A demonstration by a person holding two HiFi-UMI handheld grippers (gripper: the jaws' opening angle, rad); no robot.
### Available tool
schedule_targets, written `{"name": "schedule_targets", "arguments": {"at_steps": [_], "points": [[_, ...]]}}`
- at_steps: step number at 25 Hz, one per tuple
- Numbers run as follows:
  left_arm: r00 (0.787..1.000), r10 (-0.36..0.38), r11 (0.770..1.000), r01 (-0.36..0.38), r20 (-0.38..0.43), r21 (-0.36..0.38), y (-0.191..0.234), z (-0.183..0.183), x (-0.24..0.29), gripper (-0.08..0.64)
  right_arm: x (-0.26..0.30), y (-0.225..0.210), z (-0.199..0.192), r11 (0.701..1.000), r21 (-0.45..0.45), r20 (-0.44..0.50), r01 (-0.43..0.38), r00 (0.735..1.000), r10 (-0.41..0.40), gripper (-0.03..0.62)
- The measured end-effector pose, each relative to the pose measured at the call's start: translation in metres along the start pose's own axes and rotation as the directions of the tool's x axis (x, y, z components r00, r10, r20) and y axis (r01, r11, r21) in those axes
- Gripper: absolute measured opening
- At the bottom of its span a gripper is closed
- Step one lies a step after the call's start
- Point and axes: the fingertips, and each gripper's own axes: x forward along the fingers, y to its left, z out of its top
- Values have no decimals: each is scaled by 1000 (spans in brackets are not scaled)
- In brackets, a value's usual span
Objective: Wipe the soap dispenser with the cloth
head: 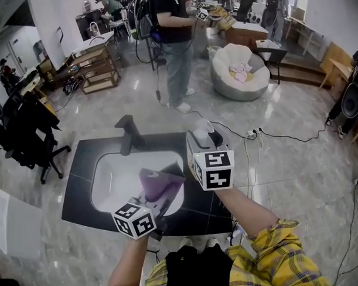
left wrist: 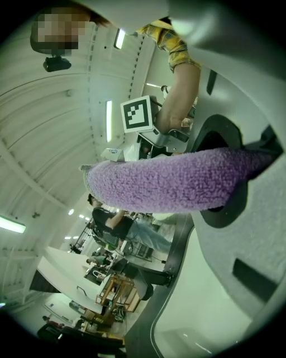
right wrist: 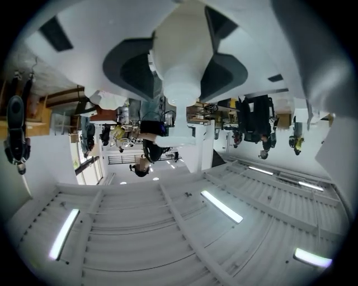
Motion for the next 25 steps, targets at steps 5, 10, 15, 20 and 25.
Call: {"name": "schedule_targets", "arguments": {"at_steps": [5, 10, 15, 20, 25], "points": [[1000, 19, 1000, -18, 5, -8, 2, -1, -1, 57, 2, 0, 1, 997, 61, -9, 49, 999, -49, 249], [1000, 11, 1000, -11, 12, 10, -2, 3, 3, 57, 0, 9, 0, 992, 104, -17, -72, 997, 74, 249], [1000, -20, 995, 18, 15, 95, -17, 18, 16, 57, -24, 6, 10, 985, 18, 43, -170, 985, 169, 250], [995, -102, 986, 101, 3, 132, -40, 35, 40, 57, -51, -17, 26, 985, 26, 159, -173, 973, 167, 249], [993, -94, 987, 102, -67, 121, -52, 43, 65, 57, -65, -60, 18, 987, 132, 150, -95, 986, 75, 249]]}}
